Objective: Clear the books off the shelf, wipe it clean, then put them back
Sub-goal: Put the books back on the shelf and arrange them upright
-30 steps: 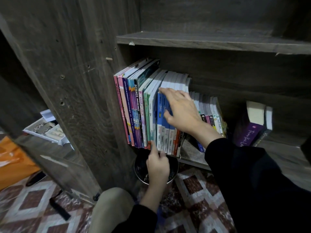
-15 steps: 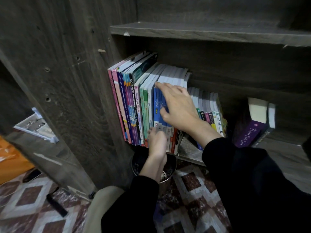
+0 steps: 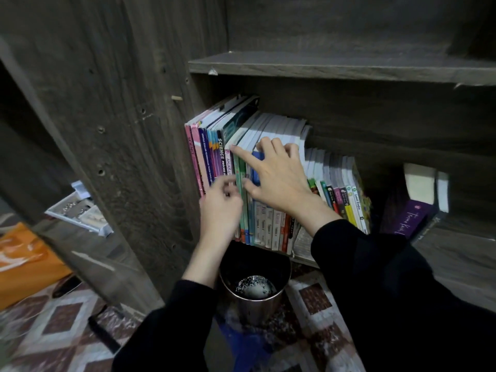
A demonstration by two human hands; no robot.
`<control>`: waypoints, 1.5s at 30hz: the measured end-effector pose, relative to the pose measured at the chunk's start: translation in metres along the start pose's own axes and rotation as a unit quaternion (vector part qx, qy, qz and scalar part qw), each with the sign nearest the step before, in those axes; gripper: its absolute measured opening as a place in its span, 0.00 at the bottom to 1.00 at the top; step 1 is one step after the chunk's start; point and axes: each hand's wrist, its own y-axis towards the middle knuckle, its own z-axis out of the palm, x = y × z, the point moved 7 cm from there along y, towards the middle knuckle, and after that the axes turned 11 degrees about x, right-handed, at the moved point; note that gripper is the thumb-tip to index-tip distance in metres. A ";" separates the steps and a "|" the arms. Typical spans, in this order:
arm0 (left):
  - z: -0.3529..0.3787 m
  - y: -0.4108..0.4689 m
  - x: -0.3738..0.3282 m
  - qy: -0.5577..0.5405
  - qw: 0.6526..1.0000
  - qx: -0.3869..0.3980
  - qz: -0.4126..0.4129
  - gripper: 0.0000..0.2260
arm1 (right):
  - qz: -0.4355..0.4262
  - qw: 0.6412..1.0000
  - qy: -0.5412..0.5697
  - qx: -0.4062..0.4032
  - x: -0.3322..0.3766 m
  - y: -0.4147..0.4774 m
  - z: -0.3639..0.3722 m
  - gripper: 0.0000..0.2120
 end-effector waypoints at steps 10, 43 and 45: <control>-0.010 0.043 -0.039 0.217 0.964 0.144 0.047 0.33 | 0.009 1.000 -0.012 -0.006 -0.003 -0.003 0.000 0.30; -0.031 -0.023 0.008 0.091 0.991 0.025 0.100 0.24 | -0.018 0.999 0.005 0.034 -0.005 0.004 0.003 0.33; -0.031 -0.027 0.006 0.082 0.993 0.035 0.080 0.26 | -0.026 0.999 0.017 0.037 -0.006 0.002 0.000 0.34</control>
